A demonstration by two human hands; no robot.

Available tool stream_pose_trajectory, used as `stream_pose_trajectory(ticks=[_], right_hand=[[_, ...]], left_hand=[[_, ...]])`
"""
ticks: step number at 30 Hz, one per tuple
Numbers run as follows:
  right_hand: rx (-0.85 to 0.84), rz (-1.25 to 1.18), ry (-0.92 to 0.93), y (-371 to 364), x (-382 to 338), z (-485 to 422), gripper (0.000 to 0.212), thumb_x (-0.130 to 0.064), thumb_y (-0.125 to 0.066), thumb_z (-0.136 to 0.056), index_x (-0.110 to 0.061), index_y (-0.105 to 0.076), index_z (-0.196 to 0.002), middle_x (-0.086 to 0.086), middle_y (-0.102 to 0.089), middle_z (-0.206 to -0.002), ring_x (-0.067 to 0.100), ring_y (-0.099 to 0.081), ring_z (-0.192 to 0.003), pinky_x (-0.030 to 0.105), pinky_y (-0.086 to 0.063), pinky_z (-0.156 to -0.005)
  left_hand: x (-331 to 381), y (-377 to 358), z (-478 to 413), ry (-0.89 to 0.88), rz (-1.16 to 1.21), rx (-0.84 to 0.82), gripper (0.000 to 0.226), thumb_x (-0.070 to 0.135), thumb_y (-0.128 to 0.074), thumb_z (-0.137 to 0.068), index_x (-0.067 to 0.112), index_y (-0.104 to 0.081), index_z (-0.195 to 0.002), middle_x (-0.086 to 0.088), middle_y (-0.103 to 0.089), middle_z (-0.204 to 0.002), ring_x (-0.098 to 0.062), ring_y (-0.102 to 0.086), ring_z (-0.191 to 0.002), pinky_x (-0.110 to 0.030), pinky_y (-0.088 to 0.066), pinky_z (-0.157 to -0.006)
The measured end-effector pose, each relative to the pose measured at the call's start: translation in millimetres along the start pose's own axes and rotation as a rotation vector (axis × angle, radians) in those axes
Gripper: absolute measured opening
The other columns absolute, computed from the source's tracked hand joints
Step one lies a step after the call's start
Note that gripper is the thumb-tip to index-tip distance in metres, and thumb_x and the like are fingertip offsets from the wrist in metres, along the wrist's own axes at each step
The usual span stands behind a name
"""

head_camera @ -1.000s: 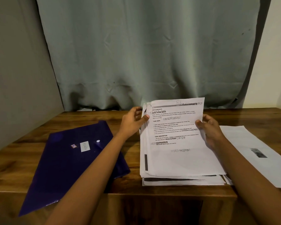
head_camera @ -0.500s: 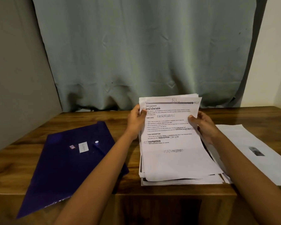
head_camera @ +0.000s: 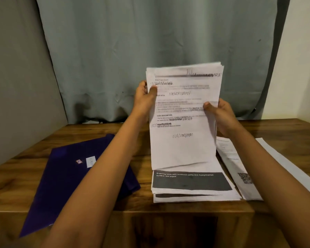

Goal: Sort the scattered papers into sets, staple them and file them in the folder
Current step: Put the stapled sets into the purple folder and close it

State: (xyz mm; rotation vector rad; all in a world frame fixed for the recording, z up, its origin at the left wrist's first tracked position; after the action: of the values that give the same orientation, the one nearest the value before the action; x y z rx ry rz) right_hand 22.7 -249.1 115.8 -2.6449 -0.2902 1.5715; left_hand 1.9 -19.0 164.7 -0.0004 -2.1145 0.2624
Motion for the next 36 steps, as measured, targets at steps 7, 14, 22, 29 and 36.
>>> stream_pose_trajectory(ticks=[7, 14, 22, 29, 36], right_hand=[[0.124, 0.106, 0.174, -13, -15, -1, 0.019, -0.018, -0.055, -0.096, -0.017, -0.054, -0.115, -0.011, -0.065, -0.106, 0.002, -0.067, -0.091, 0.019, -0.054, -0.074], [0.083, 0.115, 0.085, -5, 27, 21, 0.032, -0.019, -0.051, -0.097, -0.013, -0.052, -0.129, -0.004, -0.064, -0.12, 0.005, -0.065, -0.102, 0.023, -0.055, -0.083], [0.016, 0.156, 0.067, -13, 31, 26, 0.036, -0.016, -0.05, -0.096, -0.017, -0.046, -0.132, -0.012, -0.06, -0.12, 0.0, -0.061, -0.104, 0.019, -0.052, -0.088], [0.063, 0.227, 0.012, -14, 39, 27, 0.021, -0.011, -0.045, -0.1, -0.015, -0.054, -0.119, -0.007, -0.061, -0.114, 0.006, -0.062, -0.098, 0.024, -0.052, -0.086], [0.185, 0.252, -0.187, -6, 41, 18, 0.029, -0.018, -0.043, -0.101, -0.012, -0.054, -0.128, -0.001, -0.06, -0.122, 0.019, -0.059, -0.103, 0.035, -0.048, -0.084]], left_hand=[[15, 2, -3, -0.159, -0.086, 0.041, 0.005, 0.021, -0.053, -0.098, 0.021, -0.052, -0.102, -0.003, -0.068, -0.109, -0.016, -0.067, -0.098, -0.034, -0.055, -0.084], [-53, 22, 34, -0.055, -0.141, 0.003, 0.03, 0.025, -0.056, -0.096, 0.011, -0.05, -0.122, 0.002, -0.065, -0.113, -0.009, -0.065, -0.1, -0.023, -0.056, -0.081], [-62, 17, 42, -0.103, -0.173, 0.152, 0.019, 0.024, -0.055, -0.096, 0.017, -0.053, -0.114, 0.013, -0.062, -0.102, 0.009, -0.058, -0.087, -0.006, -0.047, -0.069], [-57, 25, 41, -0.019, -0.132, 0.153, 0.022, 0.023, -0.053, -0.098, 0.011, -0.052, -0.116, 0.006, -0.064, -0.103, 0.0, -0.061, -0.087, -0.011, -0.05, -0.068], [-39, 117, 56, 0.091, -0.595, 0.336, 0.024, 0.025, -0.041, -0.102, 0.01, -0.054, -0.115, -0.009, -0.064, -0.108, -0.005, -0.057, -0.079, -0.021, -0.046, -0.068]])
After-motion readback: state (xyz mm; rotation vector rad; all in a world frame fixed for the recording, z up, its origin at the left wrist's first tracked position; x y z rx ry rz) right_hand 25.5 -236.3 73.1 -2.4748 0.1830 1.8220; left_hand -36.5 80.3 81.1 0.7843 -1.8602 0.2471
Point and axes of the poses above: each hand's wrist, its own z-axis away from the middle knuckle, its own y-axis out of the back of the hand, x = y × z, the point moved 3 cm from there along -z, towards the middle knuckle
